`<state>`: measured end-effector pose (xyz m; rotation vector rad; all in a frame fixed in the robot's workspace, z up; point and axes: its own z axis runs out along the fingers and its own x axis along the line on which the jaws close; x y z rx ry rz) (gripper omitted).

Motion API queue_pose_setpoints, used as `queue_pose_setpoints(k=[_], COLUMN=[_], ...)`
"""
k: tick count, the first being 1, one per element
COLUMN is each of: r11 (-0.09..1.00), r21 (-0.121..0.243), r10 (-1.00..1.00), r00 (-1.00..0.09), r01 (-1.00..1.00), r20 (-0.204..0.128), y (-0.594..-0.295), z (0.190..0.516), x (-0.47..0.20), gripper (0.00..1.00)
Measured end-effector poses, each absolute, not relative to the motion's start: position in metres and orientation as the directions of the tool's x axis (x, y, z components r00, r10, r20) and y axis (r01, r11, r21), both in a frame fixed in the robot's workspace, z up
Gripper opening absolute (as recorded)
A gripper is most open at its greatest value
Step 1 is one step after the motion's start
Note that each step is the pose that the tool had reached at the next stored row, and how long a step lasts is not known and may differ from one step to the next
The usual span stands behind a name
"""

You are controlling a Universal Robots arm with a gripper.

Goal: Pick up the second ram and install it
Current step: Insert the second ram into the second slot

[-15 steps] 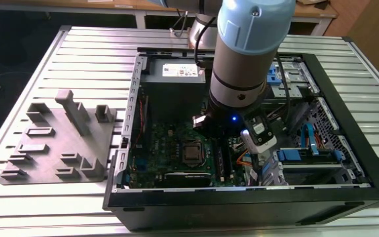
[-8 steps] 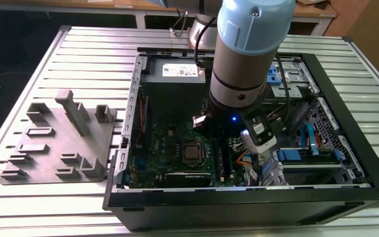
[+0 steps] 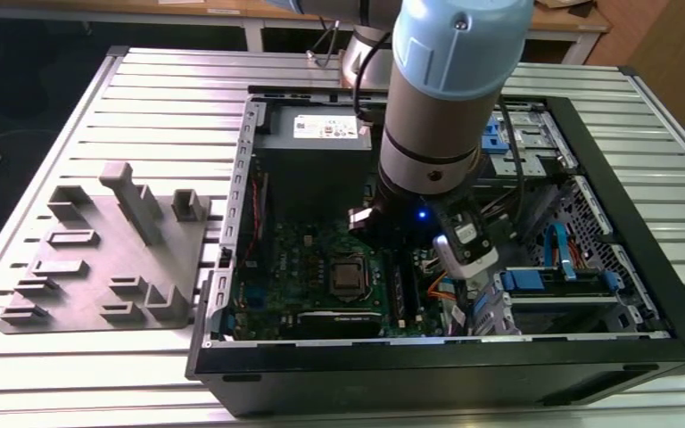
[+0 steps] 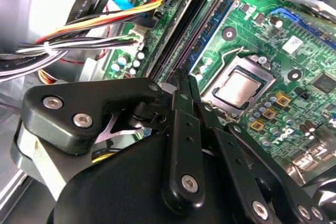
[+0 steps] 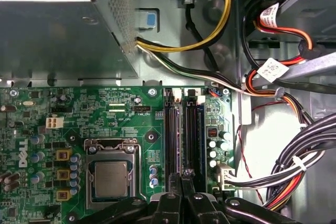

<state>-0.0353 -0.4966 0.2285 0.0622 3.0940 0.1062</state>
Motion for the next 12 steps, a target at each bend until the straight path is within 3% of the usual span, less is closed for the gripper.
queue_pose_setpoints(k=[12], r11=[0.996], r21=[0.069], r10=[0.053], r00=[-0.998], r01=[0.050], r20=[-0.044], y=[-0.4965], z=[0.2253], x=[-0.0353], gripper=[0.09])
